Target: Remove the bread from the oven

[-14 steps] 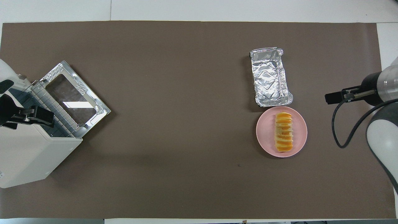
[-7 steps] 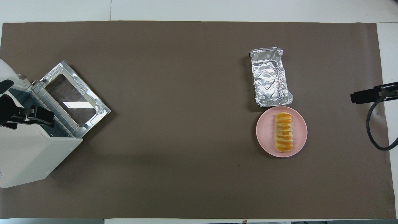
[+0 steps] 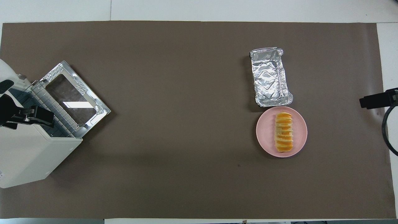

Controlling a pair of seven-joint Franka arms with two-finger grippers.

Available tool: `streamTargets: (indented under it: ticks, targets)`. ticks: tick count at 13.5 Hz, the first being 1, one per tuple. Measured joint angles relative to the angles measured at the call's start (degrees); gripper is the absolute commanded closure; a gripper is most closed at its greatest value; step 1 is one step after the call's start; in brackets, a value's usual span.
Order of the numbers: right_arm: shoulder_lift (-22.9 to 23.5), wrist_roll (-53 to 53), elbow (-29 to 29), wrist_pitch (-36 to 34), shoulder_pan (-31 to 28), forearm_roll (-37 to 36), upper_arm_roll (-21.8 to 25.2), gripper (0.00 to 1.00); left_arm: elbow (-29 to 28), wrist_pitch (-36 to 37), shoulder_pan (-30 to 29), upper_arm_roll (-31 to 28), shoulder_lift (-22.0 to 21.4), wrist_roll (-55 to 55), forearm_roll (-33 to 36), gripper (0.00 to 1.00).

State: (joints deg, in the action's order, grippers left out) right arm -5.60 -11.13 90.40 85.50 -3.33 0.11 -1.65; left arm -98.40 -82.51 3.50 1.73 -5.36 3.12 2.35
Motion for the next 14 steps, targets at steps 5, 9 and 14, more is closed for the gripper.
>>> streamTargets:
  ticks: [5,9,14]
  targets:
    - [0.0,0.0,-1.0,-5.2,0.0,0.0,0.2,0.0,0.0,0.0,0.0,0.0,0.0,0.0,0.0,0.0]
    - [0.1,0.0,-1.0,-6.0,0.0,0.0,0.4,0.0,0.0,0.0,0.0,0.0,0.0,0.0,0.0,0.0]
    - [1.6,0.2,-0.1,-3.6,-0.3,0.0,0.4,0.0,0.0,0.0,0.0,0.0,0.0,0.0,0.0,0.0]
